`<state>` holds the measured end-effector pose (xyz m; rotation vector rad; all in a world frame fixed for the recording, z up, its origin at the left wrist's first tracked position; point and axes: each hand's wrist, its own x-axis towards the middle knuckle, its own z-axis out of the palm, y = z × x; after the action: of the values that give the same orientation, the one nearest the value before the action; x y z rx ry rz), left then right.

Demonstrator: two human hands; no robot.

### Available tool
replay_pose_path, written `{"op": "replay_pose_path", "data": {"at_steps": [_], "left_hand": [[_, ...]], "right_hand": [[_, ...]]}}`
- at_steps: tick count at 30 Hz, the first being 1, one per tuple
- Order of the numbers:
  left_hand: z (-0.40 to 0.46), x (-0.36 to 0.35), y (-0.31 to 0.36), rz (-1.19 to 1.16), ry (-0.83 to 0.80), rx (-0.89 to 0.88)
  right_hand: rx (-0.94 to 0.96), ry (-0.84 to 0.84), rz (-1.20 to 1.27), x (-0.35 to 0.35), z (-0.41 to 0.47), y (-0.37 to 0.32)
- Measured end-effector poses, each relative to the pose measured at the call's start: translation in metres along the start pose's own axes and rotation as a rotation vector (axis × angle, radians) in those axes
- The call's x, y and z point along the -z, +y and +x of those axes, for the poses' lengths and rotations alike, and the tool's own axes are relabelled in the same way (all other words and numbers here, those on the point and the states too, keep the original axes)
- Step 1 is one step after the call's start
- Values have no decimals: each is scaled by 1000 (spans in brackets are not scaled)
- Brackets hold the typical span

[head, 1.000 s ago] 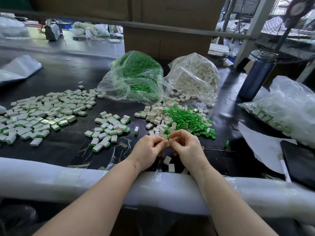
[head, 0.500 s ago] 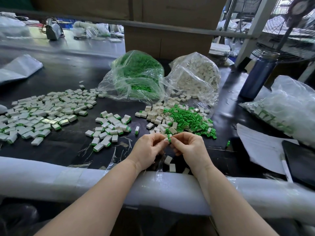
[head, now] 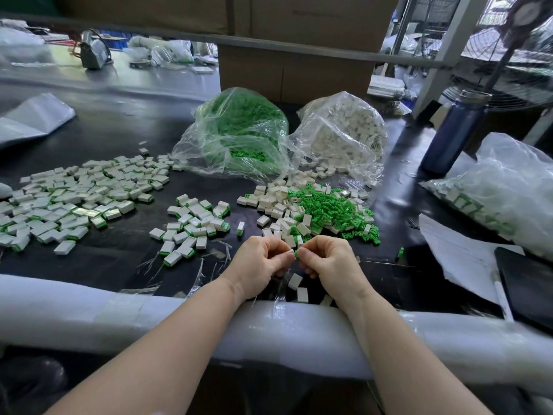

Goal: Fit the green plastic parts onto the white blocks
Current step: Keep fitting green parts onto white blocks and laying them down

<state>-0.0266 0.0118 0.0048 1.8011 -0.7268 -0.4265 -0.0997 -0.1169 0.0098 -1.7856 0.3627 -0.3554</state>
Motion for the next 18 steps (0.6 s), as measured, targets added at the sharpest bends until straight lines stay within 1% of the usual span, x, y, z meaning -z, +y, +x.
{"op": "replay_pose_path", "data": {"at_steps": [6, 13, 18], "left_hand": [[0, 0, -1, 97, -7, -4], [-2, 1, 2, 23, -14, -3], [-1, 0, -1, 90, -28, -14]], "right_hand": [[-10, -31, -24, 1, -1, -1], [16, -37, 19, 2, -2, 0], [0, -27, -55, 0, 0, 0]]}}
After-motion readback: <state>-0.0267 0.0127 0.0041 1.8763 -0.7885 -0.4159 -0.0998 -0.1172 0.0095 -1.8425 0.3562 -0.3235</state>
